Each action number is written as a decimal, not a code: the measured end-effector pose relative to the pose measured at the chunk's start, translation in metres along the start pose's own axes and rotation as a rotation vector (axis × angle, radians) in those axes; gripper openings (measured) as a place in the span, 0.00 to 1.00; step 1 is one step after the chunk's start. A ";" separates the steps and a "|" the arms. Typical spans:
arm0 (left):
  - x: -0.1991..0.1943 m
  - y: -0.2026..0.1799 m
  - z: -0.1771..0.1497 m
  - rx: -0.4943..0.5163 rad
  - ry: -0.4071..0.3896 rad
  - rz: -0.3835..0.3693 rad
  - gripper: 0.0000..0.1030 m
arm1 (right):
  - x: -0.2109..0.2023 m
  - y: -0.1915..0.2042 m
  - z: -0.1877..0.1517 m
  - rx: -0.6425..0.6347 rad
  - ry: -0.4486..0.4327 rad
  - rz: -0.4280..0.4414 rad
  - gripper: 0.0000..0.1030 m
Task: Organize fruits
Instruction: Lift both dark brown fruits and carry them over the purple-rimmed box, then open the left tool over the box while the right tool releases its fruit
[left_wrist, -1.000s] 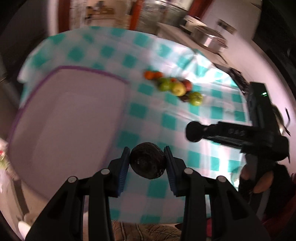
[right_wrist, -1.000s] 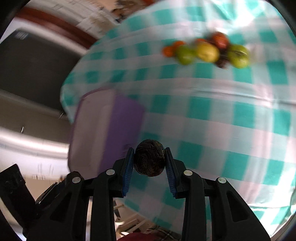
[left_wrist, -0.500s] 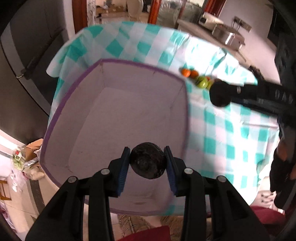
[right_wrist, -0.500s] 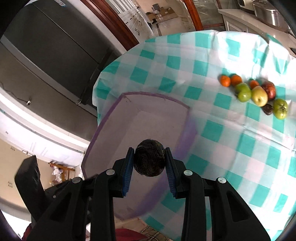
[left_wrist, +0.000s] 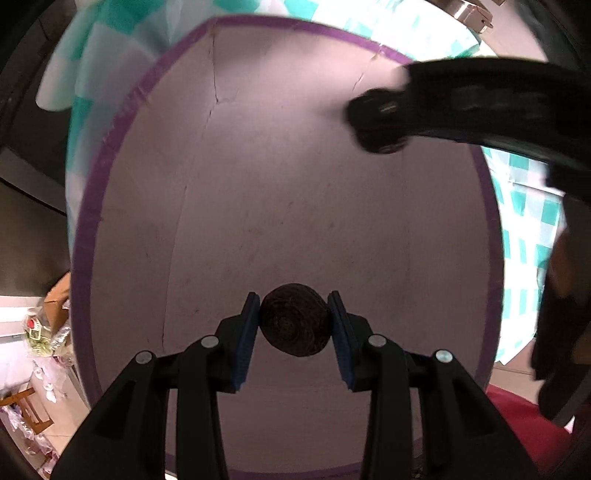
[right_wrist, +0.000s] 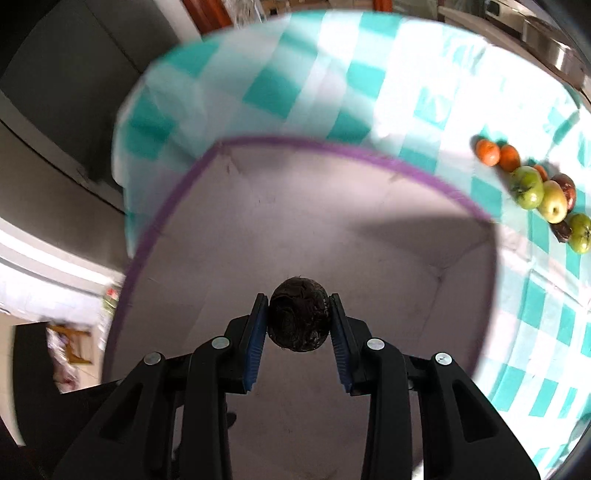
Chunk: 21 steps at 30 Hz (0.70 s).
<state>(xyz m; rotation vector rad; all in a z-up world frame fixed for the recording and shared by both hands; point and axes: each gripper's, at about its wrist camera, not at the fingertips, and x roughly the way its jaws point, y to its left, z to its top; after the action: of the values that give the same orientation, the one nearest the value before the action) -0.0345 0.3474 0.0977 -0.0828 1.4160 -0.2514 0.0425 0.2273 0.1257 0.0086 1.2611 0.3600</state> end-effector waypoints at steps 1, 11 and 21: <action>0.002 0.004 0.000 -0.012 0.008 -0.011 0.43 | 0.008 0.006 0.001 -0.017 0.014 -0.022 0.33; 0.019 0.015 -0.010 -0.020 0.007 -0.057 0.68 | 0.067 0.015 0.005 -0.040 0.131 -0.110 0.34; 0.003 0.027 -0.018 -0.055 -0.093 -0.040 0.79 | 0.078 0.009 0.008 -0.034 0.119 -0.075 0.66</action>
<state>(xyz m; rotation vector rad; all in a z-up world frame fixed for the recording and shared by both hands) -0.0489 0.3742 0.0865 -0.1662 1.3296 -0.2382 0.0678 0.2587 0.0581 -0.0901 1.3694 0.3201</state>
